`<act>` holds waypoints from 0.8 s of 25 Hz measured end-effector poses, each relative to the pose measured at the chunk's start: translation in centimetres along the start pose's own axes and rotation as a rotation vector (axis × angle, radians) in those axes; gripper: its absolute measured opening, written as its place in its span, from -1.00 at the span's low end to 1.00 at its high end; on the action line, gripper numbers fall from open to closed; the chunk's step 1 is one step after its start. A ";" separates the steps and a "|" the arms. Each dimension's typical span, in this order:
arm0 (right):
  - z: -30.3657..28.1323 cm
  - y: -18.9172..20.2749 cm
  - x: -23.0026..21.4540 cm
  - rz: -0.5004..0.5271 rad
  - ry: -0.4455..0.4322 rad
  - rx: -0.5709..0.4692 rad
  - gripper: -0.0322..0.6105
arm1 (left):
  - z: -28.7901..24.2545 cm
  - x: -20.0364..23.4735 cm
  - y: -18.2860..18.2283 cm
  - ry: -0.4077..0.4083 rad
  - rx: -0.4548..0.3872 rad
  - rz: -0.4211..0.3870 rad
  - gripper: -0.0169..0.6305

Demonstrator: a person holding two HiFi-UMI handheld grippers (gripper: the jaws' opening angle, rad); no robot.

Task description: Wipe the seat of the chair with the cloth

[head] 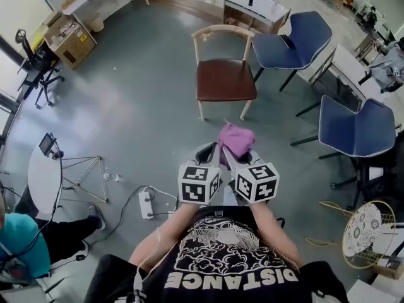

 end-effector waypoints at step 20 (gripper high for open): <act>-3.1 -9.2 -16.1 -0.008 -0.163 0.024 -0.71 | -14.0 -3.0 -10.8 -0.100 0.015 -0.005 -0.96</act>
Point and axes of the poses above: the fingertips, and each gripper's own axes: z backward along the fingers, x to its left, y out of its underside, the point moved 7 cm from there along z, backward along the fingers, and after that the axes turned 8 degrees about x, right-handed, at the moved point
